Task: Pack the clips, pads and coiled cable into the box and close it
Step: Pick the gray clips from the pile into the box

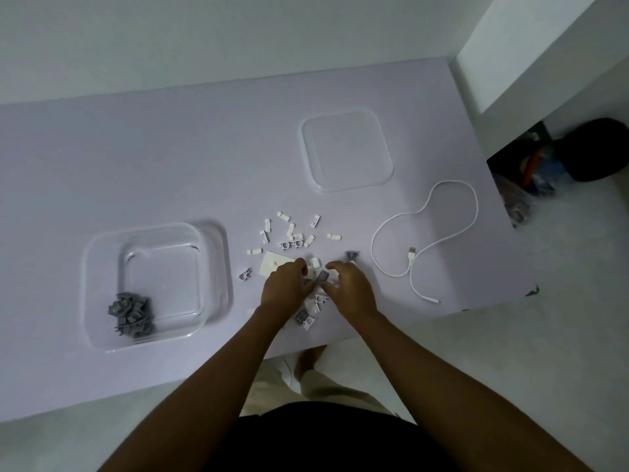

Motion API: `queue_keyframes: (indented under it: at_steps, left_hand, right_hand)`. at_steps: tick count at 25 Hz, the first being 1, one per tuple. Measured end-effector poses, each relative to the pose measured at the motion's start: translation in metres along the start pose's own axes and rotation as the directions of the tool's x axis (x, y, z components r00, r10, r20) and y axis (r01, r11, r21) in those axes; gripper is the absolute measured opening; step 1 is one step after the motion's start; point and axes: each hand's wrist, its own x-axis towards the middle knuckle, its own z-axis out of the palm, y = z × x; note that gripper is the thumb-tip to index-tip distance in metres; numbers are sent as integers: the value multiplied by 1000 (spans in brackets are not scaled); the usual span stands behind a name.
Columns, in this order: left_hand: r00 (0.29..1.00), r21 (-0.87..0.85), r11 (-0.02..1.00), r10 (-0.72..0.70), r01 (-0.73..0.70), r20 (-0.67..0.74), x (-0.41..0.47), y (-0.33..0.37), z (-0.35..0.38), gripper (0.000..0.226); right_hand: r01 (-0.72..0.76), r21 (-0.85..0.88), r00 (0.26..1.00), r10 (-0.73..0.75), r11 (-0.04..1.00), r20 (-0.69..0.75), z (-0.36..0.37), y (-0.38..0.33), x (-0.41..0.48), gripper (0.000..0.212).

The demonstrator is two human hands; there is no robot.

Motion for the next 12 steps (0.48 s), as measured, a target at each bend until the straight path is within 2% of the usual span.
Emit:
queue_keyframes:
  at_steps: [3, 6, 8, 9, 10, 11, 12]
  left_hand:
    - [1000, 15, 1000, -22, 22, -8, -1, -5, 5, 32]
    - [999, 51, 998, -34, 35, -28, -5, -10, 7, 29]
    - [999, 35, 998, -46, 46, -19, -5, -13, 7, 27]
    - [999, 8, 999, -49, 49, -7, -4, -14, 7, 28]
    - [999, -33, 998, -46, 47, 9, -2, -16, 7, 31]
    - [999, -81, 996, -41, 43, 24, -1, -18, 5, 36]
    - [998, -136, 990, -41, 46, 37, 1, -19, 2, 40]
  right_hand:
    - [54, -110, 999, -54, 992, 8, 9, -1, 6, 32]
    - [74, -104, 997, -76, 992, -14, 12, -1, 10, 16]
    - [-7, 56, 999, 9, 998, -39, 8, -6, 10, 16]
    - [-106, 227, 992, 118, 968, -43, 3, -10, 9, 16]
    - [-232, 467, 965, 263, 853, -1, -4, -13, 10, 14]
    - [-324, 706, 924, 372, 630, 93, -13, -16, 9, 12]
    - [-370, 857, 892, 396, 358, 219, -23, -17, 6, 11]
